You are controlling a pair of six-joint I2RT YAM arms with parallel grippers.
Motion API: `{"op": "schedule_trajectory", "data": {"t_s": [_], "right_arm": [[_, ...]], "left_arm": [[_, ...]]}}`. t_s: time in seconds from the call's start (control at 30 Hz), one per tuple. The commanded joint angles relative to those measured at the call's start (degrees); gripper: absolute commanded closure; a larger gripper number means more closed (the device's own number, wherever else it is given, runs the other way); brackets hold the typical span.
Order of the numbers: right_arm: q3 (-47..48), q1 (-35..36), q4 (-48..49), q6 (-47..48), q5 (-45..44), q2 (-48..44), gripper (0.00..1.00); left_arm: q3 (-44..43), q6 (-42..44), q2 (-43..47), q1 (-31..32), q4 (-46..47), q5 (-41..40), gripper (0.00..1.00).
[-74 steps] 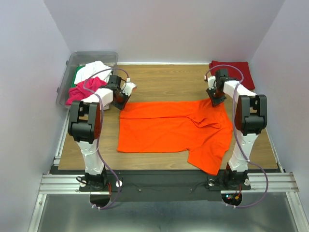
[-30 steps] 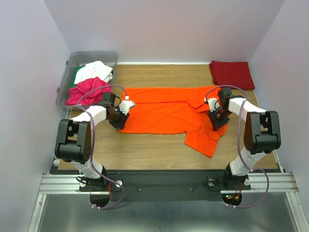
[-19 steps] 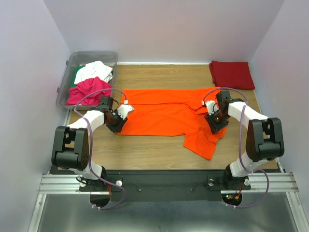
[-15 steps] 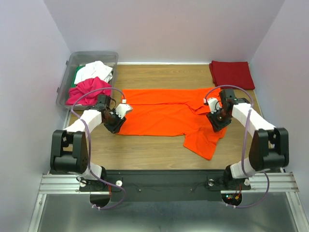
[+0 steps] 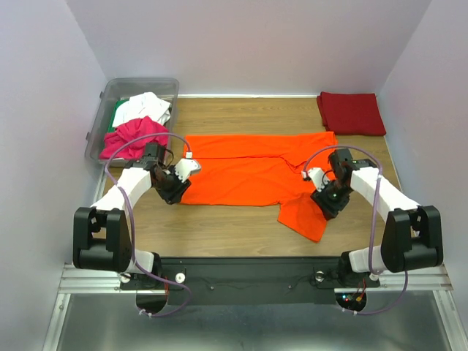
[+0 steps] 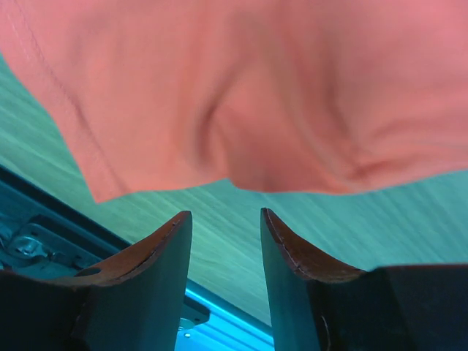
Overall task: Fold and stack the t-shirts
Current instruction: Fold the tshirt
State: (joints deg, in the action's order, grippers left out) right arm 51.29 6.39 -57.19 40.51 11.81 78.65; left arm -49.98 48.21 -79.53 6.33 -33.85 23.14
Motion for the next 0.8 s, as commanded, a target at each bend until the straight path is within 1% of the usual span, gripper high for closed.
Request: {"op": "schedule_trajectory", "data": {"t_s": [0.0,0.07,0.23,0.33,0.43,0.53,0.57,0.63,0.67,0.73,0.77], "right_arm": [[-2.5,1.5,5.0,-0.7,-1.9,-0.5,0.51],[-3.6,1.8,7.7,-1.3,-2.5,0.4,0.51],[-5.4,2.9,10.5,-2.5,-2.7,1.7,0.52],[-7.3,3.6,12.7,-3.3,-3.4,3.3,0.53],[-8.7,3.8,14.6,-3.9,-3.6,5.6,0.58],[-10.0,3.7,15.5,-4.6,-3.3,7.0,0.66],[-10.3,3.8,15.5,-4.9,-3.2,7.1,0.76],[-10.4,3.8,15.4,-5.4,-3.2,6.1,0.84],[-10.3,3.8,15.4,-5.4,-3.5,5.4,0.92],[-9.9,3.8,14.9,-5.5,-4.3,4.1,0.98],[-9.6,3.8,13.9,-5.4,-4.2,3.3,0.99]], "left_arm": [[1.9,1.4,1.7,0.3,-1.3,1.6,0.49],[2.5,1.6,1.2,0.4,-0.4,1.5,0.48],[3.8,1.5,0.8,0.8,1.9,0.9,0.48],[4.4,1.3,-0.1,1.2,2.9,0.8,0.48],[4.8,0.8,-1.0,1.7,4.3,0.5,0.48],[5.9,0.1,-2.2,1.8,6.4,-0.8,0.48],[6.3,0.2,-2.8,1.8,6.8,-1.1,0.49],[6.6,0.5,-3.7,1.8,7.2,-1.1,0.50],[7.2,0.7,-3.9,1.9,7.4,-1.2,0.50],[7.9,0.9,-4.1,1.9,8.2,-1.7,0.53],[8.3,1.1,-4.0,1.9,8.2,-1.9,0.56]]}}
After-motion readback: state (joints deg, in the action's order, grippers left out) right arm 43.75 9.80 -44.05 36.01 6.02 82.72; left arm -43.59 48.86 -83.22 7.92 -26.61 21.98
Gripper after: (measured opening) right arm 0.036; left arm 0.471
